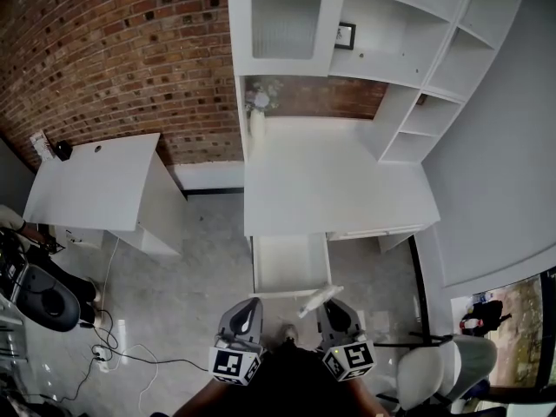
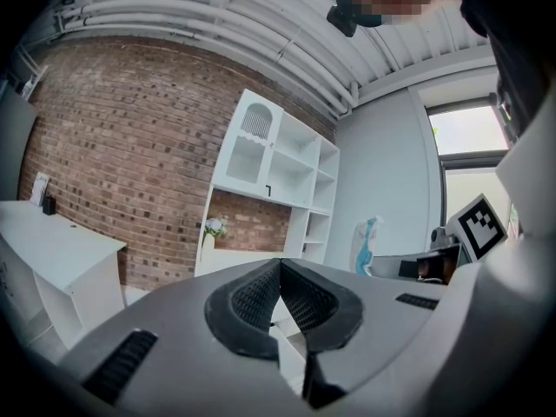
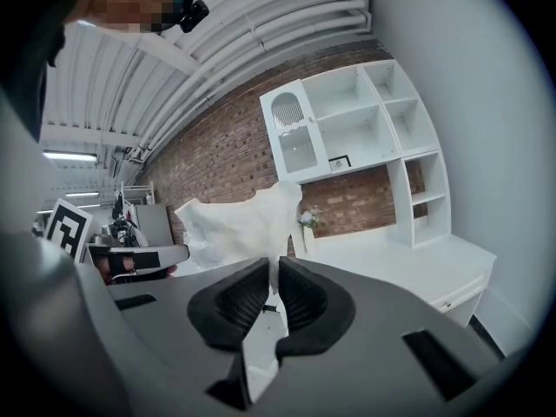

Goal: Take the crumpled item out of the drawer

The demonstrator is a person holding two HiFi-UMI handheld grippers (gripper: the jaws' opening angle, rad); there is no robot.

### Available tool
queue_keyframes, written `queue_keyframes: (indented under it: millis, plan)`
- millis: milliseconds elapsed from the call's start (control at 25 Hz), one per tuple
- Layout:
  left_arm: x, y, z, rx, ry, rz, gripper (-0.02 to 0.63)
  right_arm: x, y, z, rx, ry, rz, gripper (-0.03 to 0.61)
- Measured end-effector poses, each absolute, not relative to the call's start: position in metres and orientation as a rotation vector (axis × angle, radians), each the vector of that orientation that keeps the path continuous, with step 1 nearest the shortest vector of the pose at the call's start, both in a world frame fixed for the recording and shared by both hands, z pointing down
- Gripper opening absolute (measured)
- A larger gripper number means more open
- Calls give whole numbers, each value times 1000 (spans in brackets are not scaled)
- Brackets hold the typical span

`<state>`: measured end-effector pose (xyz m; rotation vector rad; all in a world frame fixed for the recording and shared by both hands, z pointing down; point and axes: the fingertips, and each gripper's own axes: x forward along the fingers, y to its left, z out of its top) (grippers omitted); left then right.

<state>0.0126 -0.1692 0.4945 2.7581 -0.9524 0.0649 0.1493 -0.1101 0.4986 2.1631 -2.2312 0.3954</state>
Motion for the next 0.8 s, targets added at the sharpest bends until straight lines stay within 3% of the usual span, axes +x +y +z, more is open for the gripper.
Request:
queue_keyframes:
  millis: [800]
  plan:
    - [19, -162, 499, 2758, -935, 73, 25, 148, -107, 498, 2153, -2246, 365, 49]
